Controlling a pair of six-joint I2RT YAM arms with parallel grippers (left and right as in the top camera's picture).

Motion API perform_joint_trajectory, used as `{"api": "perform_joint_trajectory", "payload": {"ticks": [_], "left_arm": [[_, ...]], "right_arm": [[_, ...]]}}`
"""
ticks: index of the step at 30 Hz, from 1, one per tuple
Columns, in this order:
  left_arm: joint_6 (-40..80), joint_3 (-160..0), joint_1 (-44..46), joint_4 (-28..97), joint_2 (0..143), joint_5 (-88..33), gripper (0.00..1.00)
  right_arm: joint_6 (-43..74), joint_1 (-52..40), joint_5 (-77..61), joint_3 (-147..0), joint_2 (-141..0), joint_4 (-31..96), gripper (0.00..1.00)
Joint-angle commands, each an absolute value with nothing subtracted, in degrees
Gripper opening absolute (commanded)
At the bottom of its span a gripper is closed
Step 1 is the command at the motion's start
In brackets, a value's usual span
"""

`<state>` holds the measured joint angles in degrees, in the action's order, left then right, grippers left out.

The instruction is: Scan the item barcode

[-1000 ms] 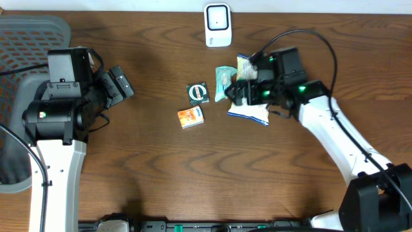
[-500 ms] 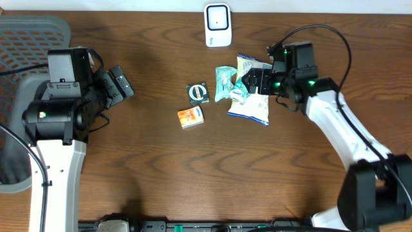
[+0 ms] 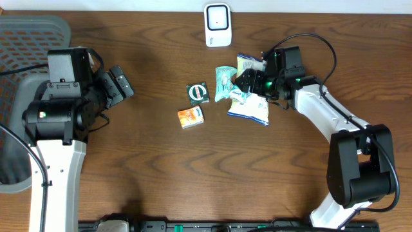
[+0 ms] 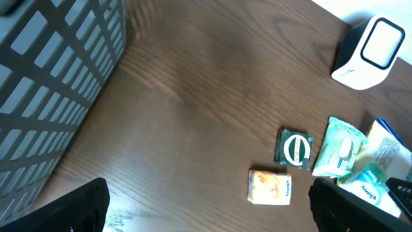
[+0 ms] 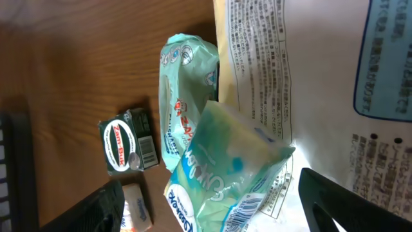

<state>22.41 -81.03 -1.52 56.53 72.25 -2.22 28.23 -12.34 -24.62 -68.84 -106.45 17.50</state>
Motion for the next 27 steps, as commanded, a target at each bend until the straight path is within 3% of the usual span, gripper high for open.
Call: {"api": "perform_joint_trajectory", "payload": {"ticks": [1,13,17,20,27], "left_arm": [[21.6,-81.5,-1.9,56.6,72.2,-1.7,0.98],[21.6,-81.6,-1.9,56.6,72.2,-1.7,0.98],[21.6,-81.6,-1.9,56.6,72.2,-1.7,0.98],[21.6,-81.6,-1.9,56.6,72.2,-1.7,0.98],[21.6,-81.5,-1.9,56.6,72.2,-1.7,0.98]], "right_arm": [[29.8,-12.5,-23.3,-69.6,-107.0,18.8,0.79],[30.2,-16.2,-20.9,-69.5,-112.0,16.4,0.75],[28.0,-17.9,-24.5,-69.5,-113.4,12.6,0.56],[24.0,-19.7,-29.0,-69.6,-113.1,11.0,0.47],[20.9,-24.5,-29.8,-70.3,-112.8,10.7,0.38]]}}
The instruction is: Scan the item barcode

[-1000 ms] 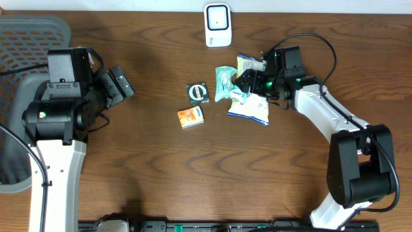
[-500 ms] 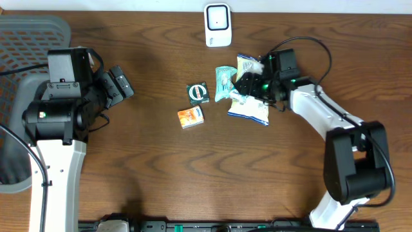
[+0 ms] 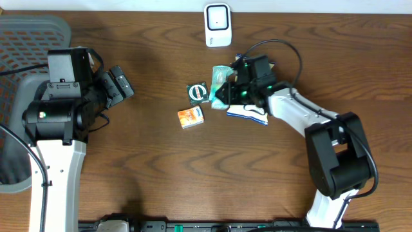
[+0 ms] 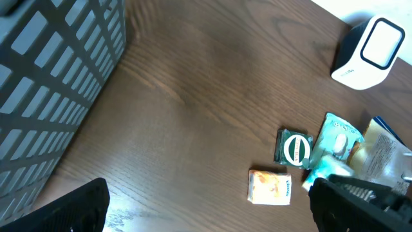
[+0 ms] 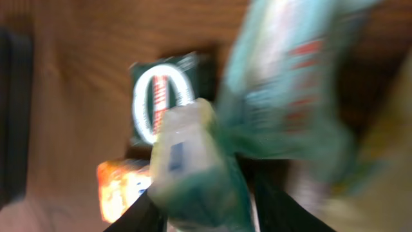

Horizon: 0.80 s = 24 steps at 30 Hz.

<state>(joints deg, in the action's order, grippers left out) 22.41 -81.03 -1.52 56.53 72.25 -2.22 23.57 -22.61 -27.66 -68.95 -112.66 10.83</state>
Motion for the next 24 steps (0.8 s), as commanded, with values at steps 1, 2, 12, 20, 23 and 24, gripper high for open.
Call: {"api": "perform_joint_trajectory", "payload": {"ticks": [1,2,12,20,23,24], "left_arm": [[21.6,-81.5,-1.9,56.6,72.2,-1.7,0.98],[21.6,-81.5,-1.9,56.6,72.2,-1.7,0.98],[21.6,-81.5,-1.9,56.6,72.2,-1.7,0.97],[21.6,-81.5,-1.9,56.6,72.2,-1.7,0.98],[21.6,-81.5,-1.9,56.6,72.2,-1.7,0.98],[21.6,-81.6,-1.9,56.6,72.2,-1.7,0.98]], "right_arm": [[20.9,-25.1,-30.1,-70.3,-112.8,10.7,0.39],[20.9,-25.7,-30.3,-70.3,-112.8,10.6,0.40],[20.9,-24.3,-29.8,-72.8,-109.9,13.3,0.68],[20.9,-13.8,-28.8,-74.0,-103.5,18.4,0.81],[20.9,-8.7,-27.8,-74.0,-103.2,20.0,0.92],[20.9,-7.2,-26.8,-74.0,-103.4,20.9,0.93]]}}
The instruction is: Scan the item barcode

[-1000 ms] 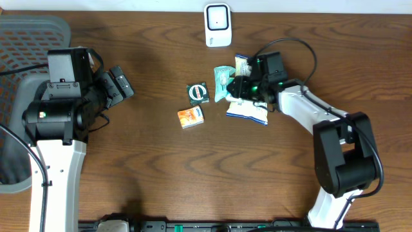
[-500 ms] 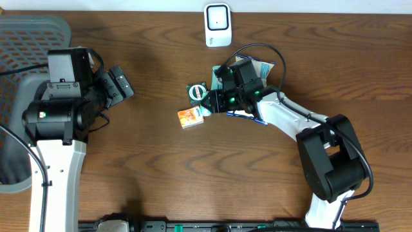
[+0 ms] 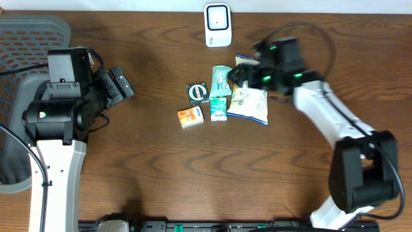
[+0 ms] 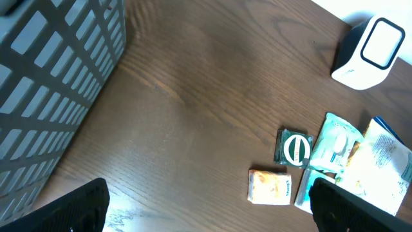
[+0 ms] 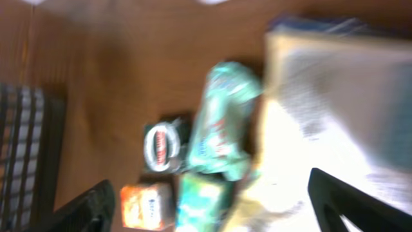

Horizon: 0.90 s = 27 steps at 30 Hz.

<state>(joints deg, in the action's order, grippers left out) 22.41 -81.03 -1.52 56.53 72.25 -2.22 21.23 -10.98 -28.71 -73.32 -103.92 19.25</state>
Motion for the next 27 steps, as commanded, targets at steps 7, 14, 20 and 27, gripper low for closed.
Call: {"api": "perform_joint_trajectory", "payload": {"ticks": [7,14,20,27], "left_arm": [[21.6,-81.6,-1.9,56.6,72.2,-1.7,0.98],[21.6,-81.6,-1.9,56.6,72.2,-1.7,0.98],[21.6,-81.5,-1.9,56.6,72.2,-1.7,0.98],[21.6,-81.6,-1.9,56.6,72.2,-1.7,0.98]], "right_arm": [[15.4,-0.6,-22.6,-73.1,-104.6,26.1,0.95],[13.6,-0.4,-22.6,-69.6,-104.9,25.5,0.97],[13.7,-1.7,-22.6,-65.5,-105.1,22.4,0.94],[20.2,-3.7,-22.6,-58.1,-105.1,11.4,0.90]]}}
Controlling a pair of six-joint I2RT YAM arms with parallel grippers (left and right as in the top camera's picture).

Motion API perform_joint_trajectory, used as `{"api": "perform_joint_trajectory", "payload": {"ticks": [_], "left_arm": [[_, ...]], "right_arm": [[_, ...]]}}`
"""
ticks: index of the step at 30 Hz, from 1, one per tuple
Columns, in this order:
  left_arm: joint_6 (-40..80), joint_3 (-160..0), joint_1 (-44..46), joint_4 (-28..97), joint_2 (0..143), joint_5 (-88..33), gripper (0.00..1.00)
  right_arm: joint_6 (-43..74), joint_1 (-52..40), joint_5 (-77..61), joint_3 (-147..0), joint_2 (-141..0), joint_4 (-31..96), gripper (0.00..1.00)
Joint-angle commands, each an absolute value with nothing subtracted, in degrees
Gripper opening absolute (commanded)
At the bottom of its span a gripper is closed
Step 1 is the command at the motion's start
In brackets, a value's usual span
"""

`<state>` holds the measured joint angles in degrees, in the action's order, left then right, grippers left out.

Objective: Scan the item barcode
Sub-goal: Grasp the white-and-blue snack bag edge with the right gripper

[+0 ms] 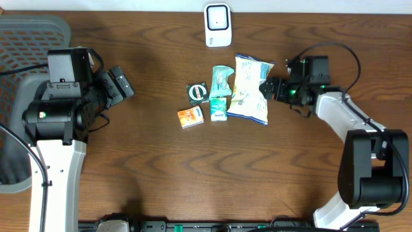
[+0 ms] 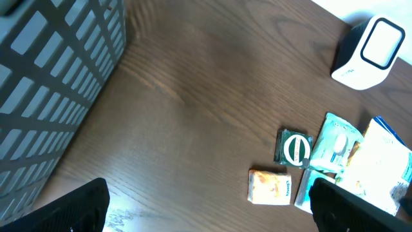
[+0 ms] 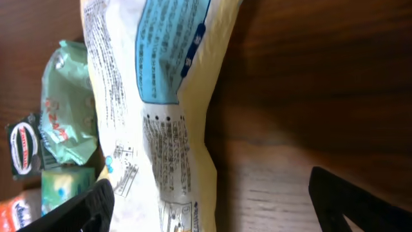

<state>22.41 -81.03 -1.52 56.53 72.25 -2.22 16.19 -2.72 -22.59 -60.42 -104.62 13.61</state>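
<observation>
The white barcode scanner (image 1: 217,24) stands at the table's far edge. Below it lie a pale yellow snack bag (image 1: 250,89) (image 3: 161,96), a green packet (image 1: 222,80) (image 3: 64,109), a small teal pack (image 1: 219,107), a dark green bar (image 1: 197,92) and an orange pack (image 1: 191,117). My right gripper (image 1: 267,88) (image 3: 212,212) is open at the bag's right edge, holding nothing. My left gripper (image 1: 119,84) (image 2: 206,212) is open far to the left, away from the items.
A grey mesh basket (image 1: 26,38) (image 2: 51,84) fills the table's left end behind my left arm. Bare wood (image 1: 193,174) lies between the items and the front edge.
My right gripper was over the top of the snack bag; it is now lower and to the right, beside the bag's right edge. The whole bag now shows. The left arm has not moved.
First my right gripper was over the snack bag, with the teal pack lying on it. Then it was further left over the green packet, the teal pack close before the camera. Later the teal pack lay by the orange pack. Now the gripper is right of the bag.
</observation>
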Motion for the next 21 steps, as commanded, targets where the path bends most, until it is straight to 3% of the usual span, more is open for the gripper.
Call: {"api": "perform_joint_trajectory", "payload": {"ticks": [1,21], "left_arm": [[21.6,-81.5,-1.9,56.6,72.2,-1.7,0.98],[21.6,-81.5,-1.9,56.6,72.2,-1.7,0.98]], "right_arm": [[21.5,-3.8,-22.6,-57.5,-105.1,10.6,0.89],[23.9,-7.9,-21.5,-56.1,-105.1,4.1,0.86]]}}
